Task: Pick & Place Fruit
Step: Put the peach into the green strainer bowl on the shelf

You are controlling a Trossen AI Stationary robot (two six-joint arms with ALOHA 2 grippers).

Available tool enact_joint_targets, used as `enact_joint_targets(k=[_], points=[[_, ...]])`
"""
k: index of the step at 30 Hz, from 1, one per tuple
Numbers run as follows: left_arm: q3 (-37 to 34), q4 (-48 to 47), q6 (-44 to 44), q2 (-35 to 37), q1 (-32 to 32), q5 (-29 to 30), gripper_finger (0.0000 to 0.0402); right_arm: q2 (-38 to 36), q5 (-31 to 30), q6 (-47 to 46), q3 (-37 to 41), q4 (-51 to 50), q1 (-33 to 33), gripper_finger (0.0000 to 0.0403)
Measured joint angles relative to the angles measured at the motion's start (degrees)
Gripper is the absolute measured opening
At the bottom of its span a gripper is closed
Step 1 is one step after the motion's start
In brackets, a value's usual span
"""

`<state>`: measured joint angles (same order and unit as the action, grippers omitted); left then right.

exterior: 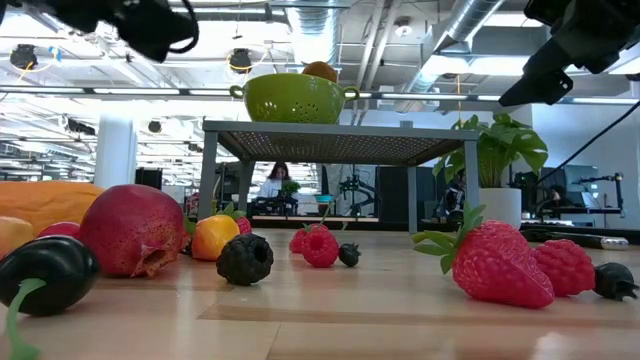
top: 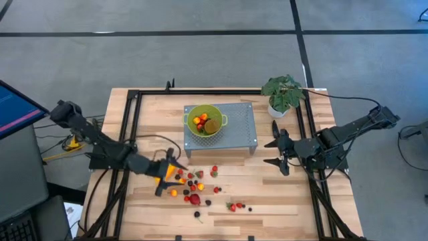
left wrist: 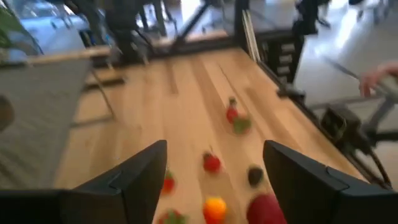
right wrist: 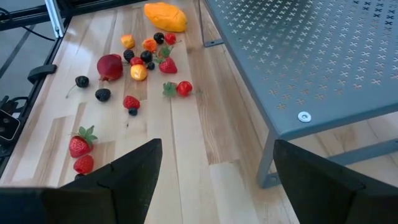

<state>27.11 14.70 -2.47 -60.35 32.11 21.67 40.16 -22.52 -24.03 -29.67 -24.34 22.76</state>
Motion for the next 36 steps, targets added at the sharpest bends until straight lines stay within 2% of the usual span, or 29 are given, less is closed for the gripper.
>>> enact_joint_targets(k=[7, 16, 22, 36], points=[[0.0, -1.0, -11.6, -4.1, 6.9, 0.3, 0.0229, 0.0, 0.0, 0.0, 0.0, 0.0, 0.0, 0.0301], [0.0, -10.9, -32.4, -7.3, 15.1, 2.3, 0.023, 0.0, 0.0, 0.0, 0.0, 0.0, 0.0, 0.0301], [0.0, -14.3, -44.6, -11.6, 17.1, 2.3, 0.023, 0.0, 0.0, 0.0, 0.0, 0.0, 0.0, 0.0301], [0.0, -14.8, -46.3, -22.1, 15.1, 2.3, 0.023, 0.0, 0.0, 0.0, 0.0, 0.0, 0.0, 0.0301]])
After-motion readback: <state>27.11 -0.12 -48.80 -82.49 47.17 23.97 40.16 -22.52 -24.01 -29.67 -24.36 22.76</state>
